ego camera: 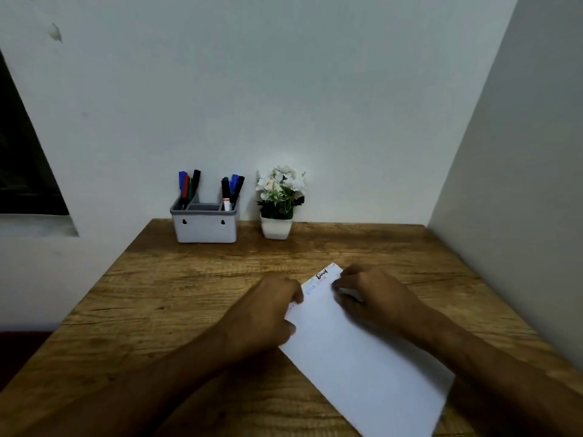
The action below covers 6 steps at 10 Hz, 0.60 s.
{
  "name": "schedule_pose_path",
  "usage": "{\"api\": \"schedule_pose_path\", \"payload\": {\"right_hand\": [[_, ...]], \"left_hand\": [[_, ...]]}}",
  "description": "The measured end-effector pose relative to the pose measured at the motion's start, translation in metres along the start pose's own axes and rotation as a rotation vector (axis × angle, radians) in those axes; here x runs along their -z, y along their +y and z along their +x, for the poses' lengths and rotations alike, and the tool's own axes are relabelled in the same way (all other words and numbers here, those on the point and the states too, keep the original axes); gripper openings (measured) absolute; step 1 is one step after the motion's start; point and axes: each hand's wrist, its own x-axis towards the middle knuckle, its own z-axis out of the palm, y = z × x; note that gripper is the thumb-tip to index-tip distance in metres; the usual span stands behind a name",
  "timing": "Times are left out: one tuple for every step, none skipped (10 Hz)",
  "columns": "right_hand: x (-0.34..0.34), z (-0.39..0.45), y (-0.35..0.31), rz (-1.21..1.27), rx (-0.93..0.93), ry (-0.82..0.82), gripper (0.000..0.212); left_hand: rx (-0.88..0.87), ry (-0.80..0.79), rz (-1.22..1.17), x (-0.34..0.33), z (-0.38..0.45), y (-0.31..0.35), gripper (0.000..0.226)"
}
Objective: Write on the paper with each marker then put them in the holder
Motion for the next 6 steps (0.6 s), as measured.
{"api": "schedule_pose_path", "payload": {"right_hand": [[0.002,0.001,-0.007,-0.047,-0.047,-0.016,0.036],[-0.001,0.008,-0.016,-0.082,-0.062,0.005,0.038],[-0.002,0.014,-0.026,-0.099,-0.114,0.019,0.04],[-0.007,0.022,-0.026,-0.116,-0.132,0.021,0.045],[-0.006,0.026,-0.022,-0.088,-0.141,0.013,0.05],[0.001,0.039,-0.013,-0.048,-0.116,0.08,0.05]], "left_hand": [[0.056,0.039,0.054,0.007,0.009,-0.012,0.044],[0.113,0.067,0.101,0.008,0.019,-0.03,0.046],[0.158,0.095,0.129,0.01,0.027,-0.043,0.044],[0.163,0.103,0.147,0.009,0.034,-0.047,0.044],[0.16,0.081,0.129,0.009,0.038,-0.052,0.045],[0.139,0.151,0.084,0.016,0.045,-0.052,0.044]]}}
